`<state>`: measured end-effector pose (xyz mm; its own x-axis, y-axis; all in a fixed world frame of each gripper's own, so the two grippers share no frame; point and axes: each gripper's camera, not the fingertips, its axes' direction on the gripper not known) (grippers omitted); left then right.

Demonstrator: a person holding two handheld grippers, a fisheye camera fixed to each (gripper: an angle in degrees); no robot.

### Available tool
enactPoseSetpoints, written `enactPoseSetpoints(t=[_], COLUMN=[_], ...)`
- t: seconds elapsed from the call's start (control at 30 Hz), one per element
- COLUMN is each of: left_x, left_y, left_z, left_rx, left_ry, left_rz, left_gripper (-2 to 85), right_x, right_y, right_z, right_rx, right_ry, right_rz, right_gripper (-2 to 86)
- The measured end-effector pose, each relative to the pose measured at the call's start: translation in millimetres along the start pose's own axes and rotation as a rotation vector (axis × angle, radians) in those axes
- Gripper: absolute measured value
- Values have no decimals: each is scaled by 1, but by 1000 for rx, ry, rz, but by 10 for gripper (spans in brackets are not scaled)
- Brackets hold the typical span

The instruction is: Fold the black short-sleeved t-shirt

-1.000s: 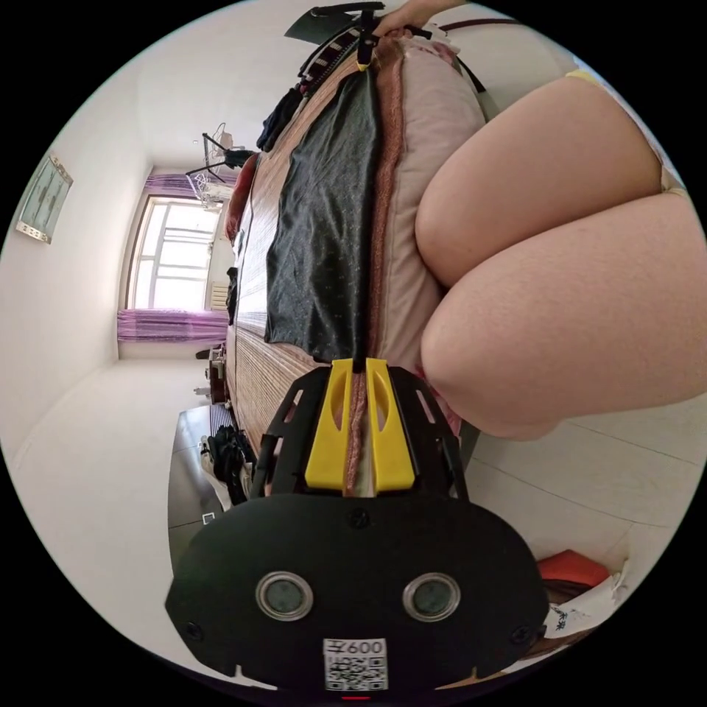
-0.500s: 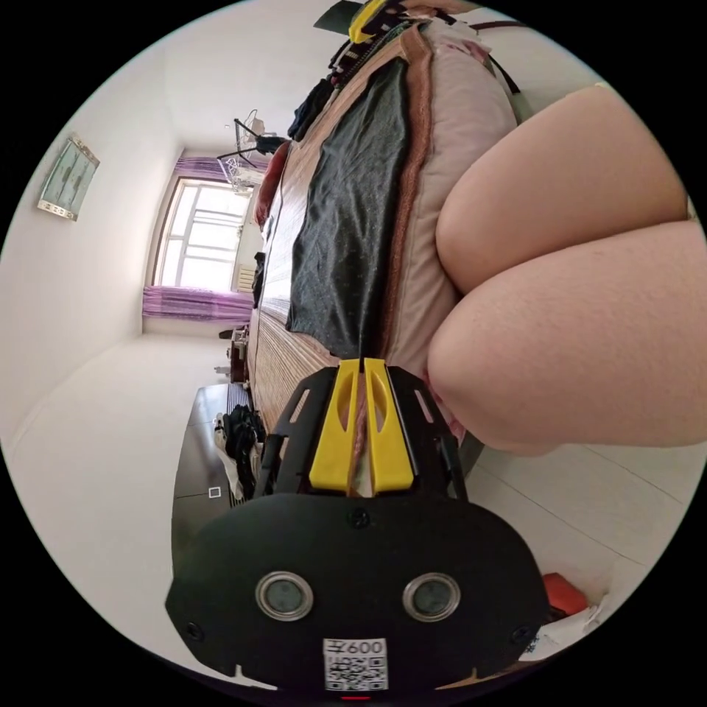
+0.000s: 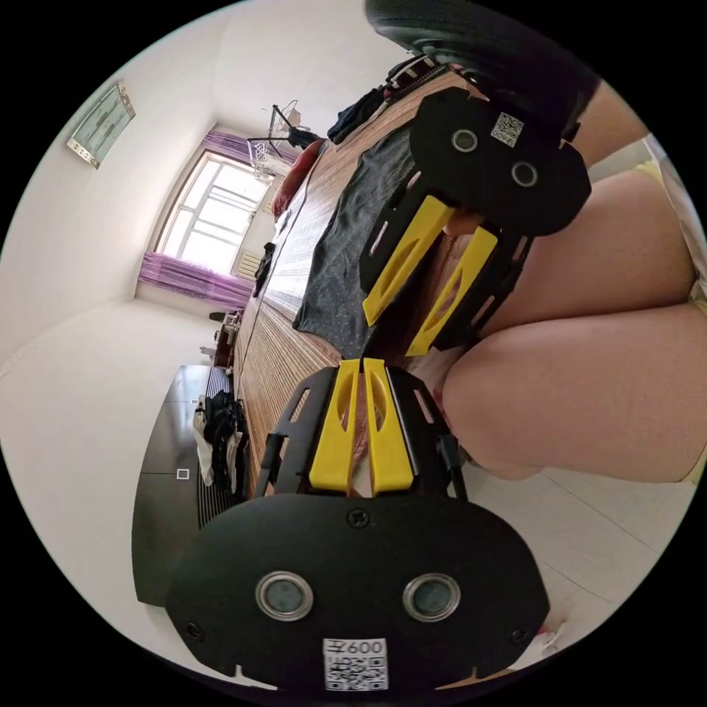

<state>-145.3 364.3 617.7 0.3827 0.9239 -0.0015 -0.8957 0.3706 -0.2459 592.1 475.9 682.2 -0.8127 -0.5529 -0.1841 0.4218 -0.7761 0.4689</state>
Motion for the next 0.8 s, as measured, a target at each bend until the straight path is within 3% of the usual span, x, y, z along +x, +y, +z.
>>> enactPoseSetpoints(t=[0.27, 0.4, 0.53, 0.8], left_x=[17, 27, 54, 54], left_y=[4, 5, 2, -49], left_z=[39, 59, 86, 143], left_rx=[30, 41, 11, 9], left_ry=[-99, -100, -234, -300], left_rz=[42, 29, 158, 159], left_gripper=[65, 131, 137, 118], right_x=[-40, -37, -20, -6], right_y=[11, 19, 20, 21], right_z=[56, 65, 77, 99], right_rx=[-81, -71, -64, -55], right_ry=[220, 223, 160, 135], right_rz=[-207, -196, -137, -78], right_gripper=[-6, -8, -8, -8])
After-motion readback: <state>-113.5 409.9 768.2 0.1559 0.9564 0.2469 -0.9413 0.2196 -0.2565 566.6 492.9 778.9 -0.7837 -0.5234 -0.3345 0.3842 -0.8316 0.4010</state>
